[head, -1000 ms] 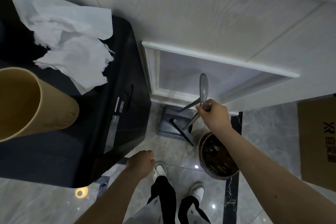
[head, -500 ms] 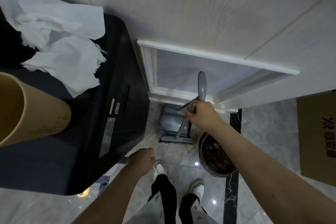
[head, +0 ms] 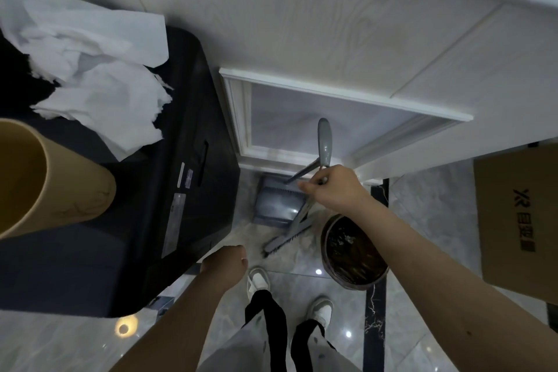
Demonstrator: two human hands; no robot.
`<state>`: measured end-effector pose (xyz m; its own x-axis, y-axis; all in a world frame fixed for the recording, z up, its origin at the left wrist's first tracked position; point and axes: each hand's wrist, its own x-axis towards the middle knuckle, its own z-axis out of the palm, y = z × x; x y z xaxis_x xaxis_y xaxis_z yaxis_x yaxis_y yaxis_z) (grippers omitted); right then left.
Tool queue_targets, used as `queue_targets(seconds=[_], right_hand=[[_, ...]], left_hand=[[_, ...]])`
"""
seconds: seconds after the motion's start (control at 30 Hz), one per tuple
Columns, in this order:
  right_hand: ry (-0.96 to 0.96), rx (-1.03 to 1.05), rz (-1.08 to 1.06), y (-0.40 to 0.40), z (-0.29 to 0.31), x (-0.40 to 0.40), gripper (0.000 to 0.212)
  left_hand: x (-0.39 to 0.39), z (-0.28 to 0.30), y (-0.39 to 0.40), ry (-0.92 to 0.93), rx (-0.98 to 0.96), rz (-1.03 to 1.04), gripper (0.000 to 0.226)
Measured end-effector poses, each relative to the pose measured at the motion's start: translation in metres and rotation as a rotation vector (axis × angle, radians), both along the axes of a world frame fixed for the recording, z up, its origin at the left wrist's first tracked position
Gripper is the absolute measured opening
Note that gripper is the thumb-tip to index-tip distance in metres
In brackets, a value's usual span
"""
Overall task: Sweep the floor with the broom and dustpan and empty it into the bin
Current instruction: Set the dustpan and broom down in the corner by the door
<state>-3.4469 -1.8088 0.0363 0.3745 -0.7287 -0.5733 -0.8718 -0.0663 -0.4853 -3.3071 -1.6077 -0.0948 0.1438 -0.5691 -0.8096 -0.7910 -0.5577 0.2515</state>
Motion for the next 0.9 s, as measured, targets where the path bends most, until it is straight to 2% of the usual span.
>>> queue_targets(seconds=[0.07,0.17,0.27,0.47,0.57,0.67,0.8,0.9], right_hand=[[0.06,-0.043,0.135,0.001,0.014,-0.002,0.033],[0.154,-0.044,0.388,0.003,0.031,-0.009,0.026],[0.192,-0.036,0.466,0.004,0.045,-0.02,0.031],[0.139,-0.051,0.605,0.0,0.063,-0.042,0.017],[0.127,-0.033,0.588,-0.005,0.07,-0.047,0.019],[0.102,-0.045,0.566,-0.007,0.069,-0.048,0.021],[0.054,-0.147,0.439,-0.008,0.053,-0.05,0.027],[-0.027,-0.227,0.22,-0.005,0.036,-0.052,0.023]], left_hand=[[-0.001,0.005,-0.008,-0.025,-0.053,0.032,0.028],[-0.001,0.015,-0.023,-0.019,-0.098,0.171,0.03],[-0.004,0.024,-0.039,0.025,-0.166,0.234,0.031],[-0.025,0.05,-0.069,0.227,-0.463,0.172,0.067],[-0.044,0.063,-0.081,0.318,-0.534,0.044,0.07],[-0.066,0.066,-0.09,0.394,-0.54,-0.025,0.06],[-0.083,0.06,-0.103,0.389,-0.596,0.204,0.028],[-0.083,0.05,-0.114,0.342,-0.63,0.251,0.021]])
